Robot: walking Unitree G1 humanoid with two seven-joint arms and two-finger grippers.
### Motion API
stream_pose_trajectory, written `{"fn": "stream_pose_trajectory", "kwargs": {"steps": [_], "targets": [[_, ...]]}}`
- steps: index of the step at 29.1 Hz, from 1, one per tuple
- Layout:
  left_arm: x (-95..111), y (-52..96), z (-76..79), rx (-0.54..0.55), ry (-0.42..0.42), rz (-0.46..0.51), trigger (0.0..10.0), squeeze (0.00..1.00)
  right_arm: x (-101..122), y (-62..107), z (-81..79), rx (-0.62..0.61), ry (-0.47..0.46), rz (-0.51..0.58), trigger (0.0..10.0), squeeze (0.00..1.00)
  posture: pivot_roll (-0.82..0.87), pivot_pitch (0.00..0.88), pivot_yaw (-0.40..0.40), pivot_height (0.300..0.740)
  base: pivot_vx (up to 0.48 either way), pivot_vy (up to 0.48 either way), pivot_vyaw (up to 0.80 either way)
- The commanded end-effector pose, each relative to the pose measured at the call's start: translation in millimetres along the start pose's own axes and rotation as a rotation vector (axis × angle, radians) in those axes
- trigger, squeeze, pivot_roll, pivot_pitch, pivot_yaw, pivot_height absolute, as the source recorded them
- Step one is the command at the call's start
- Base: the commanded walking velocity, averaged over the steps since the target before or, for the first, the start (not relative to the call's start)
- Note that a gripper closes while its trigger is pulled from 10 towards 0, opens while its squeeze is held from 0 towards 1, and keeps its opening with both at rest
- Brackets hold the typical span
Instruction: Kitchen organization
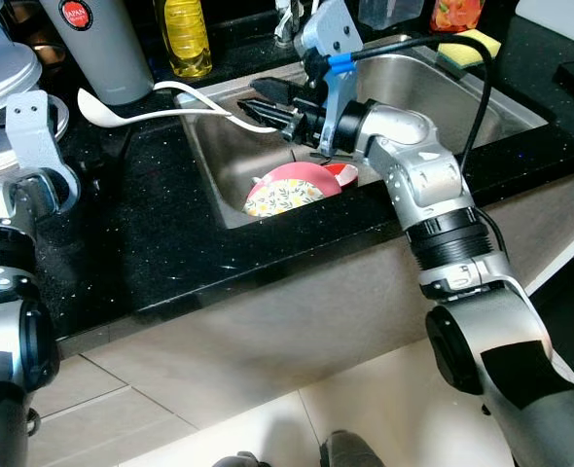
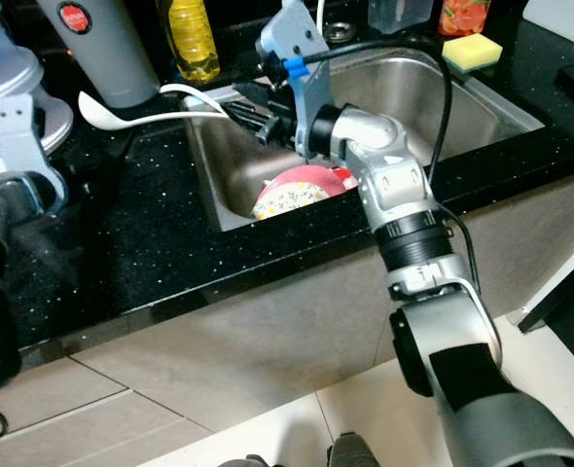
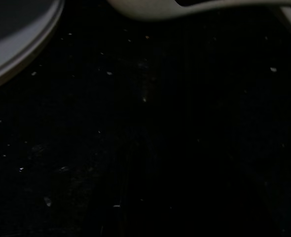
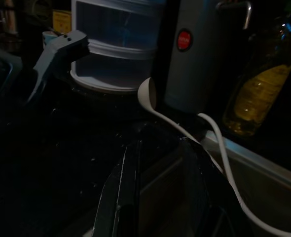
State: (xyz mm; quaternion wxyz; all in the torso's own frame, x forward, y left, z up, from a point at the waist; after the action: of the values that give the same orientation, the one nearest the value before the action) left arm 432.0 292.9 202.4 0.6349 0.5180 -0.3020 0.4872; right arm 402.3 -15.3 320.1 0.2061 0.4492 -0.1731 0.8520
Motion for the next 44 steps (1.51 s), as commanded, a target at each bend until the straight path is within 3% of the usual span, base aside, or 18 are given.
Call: {"fn": "stream_pose_trajectory", "kwargs": {"steps": [1, 3, 7, 9, 11, 12, 22, 26, 27, 28, 29, 30, 33, 35, 38, 39, 42, 44], "targets": [[-13, 2.8, -17.0, 0.05, -0.03, -0.049, 10.0, 0.0, 5, -2.3, -8.0, 0.041, 0.02, 0.017, 10.0, 0.0, -0.03, 0.073, 0.092, 0.74, 0.0, 0.0, 0.0], [-23, 1.7, -18.7, 0.047, -0.028, -0.075, 10.0, 0.0, 5, -1.3, -9.3, 0.051, 0.005, 0.021, 10.0, 0.0, -0.03, 0.073, 0.094, 0.74, 0.0, 0.0, 0.0], [-39, 0.2, -24.6, 0.062, -0.013, -0.122, 7.8, 0.0, 5, 1.5, -14.4, 0.086, -0.023, 0.027, 10.0, 0.0, -0.04, 0.075, 0.097, 0.74, 0.0, 0.0, 0.0], [-47, 0.0, -27.0, 0.07, 0.011, -0.142, 2.4, 0.0, 6, 3.7, -17.5, 0.104, -0.032, 0.033, 10.0, 0.0, -0.04, 0.078, 0.097, 0.74, 0.0, 0.0, 0.0], [-48, 0.0, -27.1, 0.07, 0.014, -0.145, 2.4, 0.0, 6, 3.9, -17.7, 0.105, -0.034, 0.033, 10.0, 0.0, -0.04, 0.078, 0.097, 0.74, 0.0, 0.0, 0.0], [-49, 0.0, -27.0, 0.07, 0.021, -0.148, 0.0, 0.0, 5, 4.1, -17.5, 0.104, -0.035, 0.033, 10.0, 0.0, -0.04, 0.079, 0.097, 0.74, 0.0, 0.0, 0.0], [-47, 1.6, -22.4, 0.045, 0.088, -0.134, 0.0, 0.0, 7, 4.6, -15.6, 0.09, -0.046, 0.039, 10.0, 0.0, -0.04, 0.081, 0.093, 0.74, 0.0, 0.0, 0.0], [-29, 4.3, -5.3, -0.032, 0.079, -0.069, 0.0, 0.0, 7, 5.0, -14.7, 0.086, -0.048, 0.041, 10.0, 0.0, -0.04, 0.081, 0.093, 0.74, 0.0, 0.0, 0.0], [-15, 7.7, 7.7, -0.086, 0.038, -0.001, 0.2, 0.0, 7, 5.1, -14.1, 0.083, -0.048, 0.041, 10.0, 0.0, -0.04, 0.081, 0.093, 0.74, 0.0, 0.0, 0.0], [-1, 12.2, 20.0, -0.129, 0.005, 0.067, 5.5, 0.0, 7, 5.2, -13.8, 0.08, -0.048, 0.042, 10.0, 0.0, -0.04, 0.082, 0.092, 0.74, 0.0, 0.0, 0.0], [-1, 12.2, 20.0, -0.129, 0.005, 0.067, 5.5, 0.0, 7, 5.2, -13.8, 0.08, -0.048, 0.042, 10.0, 0.0, -0.04, 0.082, 0.092, 0.74, 0.0, 0.0, 0.0], [15, 17.4, 29.6, -0.131, -0.039, 0.152, 10.0, 0.0, 8, 5.4, -13.5, 0.078, -0.049, 0.043, 10.0, 0.0, -0.04, 0.081, 0.092, 0.74, 0.0, 0.0, 0.0], [46, 25.9, 36.3, -0.02, -0.103, 0.308, 10.0, 0.0, 8, 5.0, -13.4, 0.076, -0.05, 0.046, 10.0, 0.0, -0.03, 0.081, 0.093, 0.74, 0.0, 0.0, 0.0], [53, 26.7, 28.7, 0.109, -0.097, 0.324, 10.0, 0.0, 9, 4.5, -13.5, 0.075, -0.05, 0.048, 10.0, 0.0, -0.04, 0.08, 0.095, 0.74, 0.0, 0.0, 0.0], [55, 27.7, 26.8, 0.147, -0.096, 0.332, 10.0, 0.0, 9, 4.4, -13.6, 0.074, -0.05, 0.049, 10.0, 0.0, -0.04, 0.079, 0.097, 0.74, 0.0, 0.0, 0.0], [65, 35.8, 30.9, 0.204, -0.137, 0.402, 10.0, 0.0, 9, 5.3, -13.0, 0.072, -0.052, 0.051, 10.0, 0.0, -0.04, 0.079, 0.095, 0.74, 0.0, 0.0, 0.0], [66, 39.1, 42.0, 0.174, -0.162, 0.426, 10.0, 0.0, 9, 5.5, -12.5, 0.068, -0.053, 0.051, 10.0, 0.0, -0.04, 0.079, 0.095, 0.74, 0.0, 0.0, 0.0], [61, 39.6, 62.6, 0.081, -0.192, 0.415, 10.0, 0.0, 9, 5.5, -12.1, 0.065, -0.052, 0.052, 10.0, 0.0, -0.03, 0.077, 0.098, 0.74, 0.0, 0.0, 0.0]]}}
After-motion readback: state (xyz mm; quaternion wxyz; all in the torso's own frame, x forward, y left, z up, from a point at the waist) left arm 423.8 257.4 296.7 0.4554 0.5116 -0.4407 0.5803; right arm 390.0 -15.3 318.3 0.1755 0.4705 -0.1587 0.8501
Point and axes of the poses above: a point about 5 cm out from each wrist's last joint towards the gripper, its own y axis pointing back from the gripper into the wrist, its own x axis along the axis of the wrist's last joint, z = x × y, the point moved 6 cm from there along -y, pointing out of the wrist towards the gripper, and after that the axes turned 11 degrees about y, right-handed, at the moved point
